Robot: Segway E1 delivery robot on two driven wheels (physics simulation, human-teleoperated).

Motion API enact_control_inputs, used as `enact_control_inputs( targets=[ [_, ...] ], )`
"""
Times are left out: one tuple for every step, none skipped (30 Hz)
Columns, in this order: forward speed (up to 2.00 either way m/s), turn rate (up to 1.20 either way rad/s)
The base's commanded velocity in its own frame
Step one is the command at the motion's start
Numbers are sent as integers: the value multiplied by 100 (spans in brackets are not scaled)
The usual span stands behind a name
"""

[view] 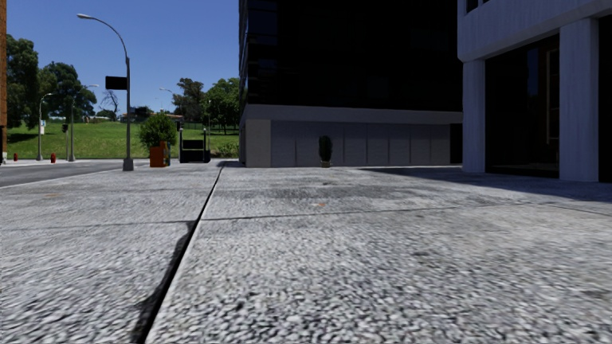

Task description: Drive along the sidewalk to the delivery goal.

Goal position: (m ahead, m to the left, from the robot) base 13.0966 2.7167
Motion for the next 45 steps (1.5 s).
enact_control_inputs(
  targets=[
    [200, 120],
    [200, 120],
    [200, 120],
    [200, 120],
    [200, 120],
    [200, 38],
    [200, 1],
    [200, 1],
    [200, 0],
    [200, 0],
    [200, 0],
    [200, 0],
    [200, 0],
    [200, 0],
    [200, 0],
    [200, 0],
    [200, 0],
    [200, 0],
    [200, 0],
    [200, 0],
    [200, 0],
    [200, 0],
    [200, 28],
    [200, 69],
    [200, 120],
    [200, 120],
    [200, 120],
    [200, 120],
    [200, 120],
    [200, 54],
    [200, 23],
    [200, 12],
    [200, 9],
    [200, 9],
    [200, 8],
    [200, 3],
    [200, 1],
    [200, 1],
    [200, 1],
    [200, 0],
    [200, 0],
    [200, 0],
    [200, 0],
    [200, 0],
    [200, 0]
  ],
)
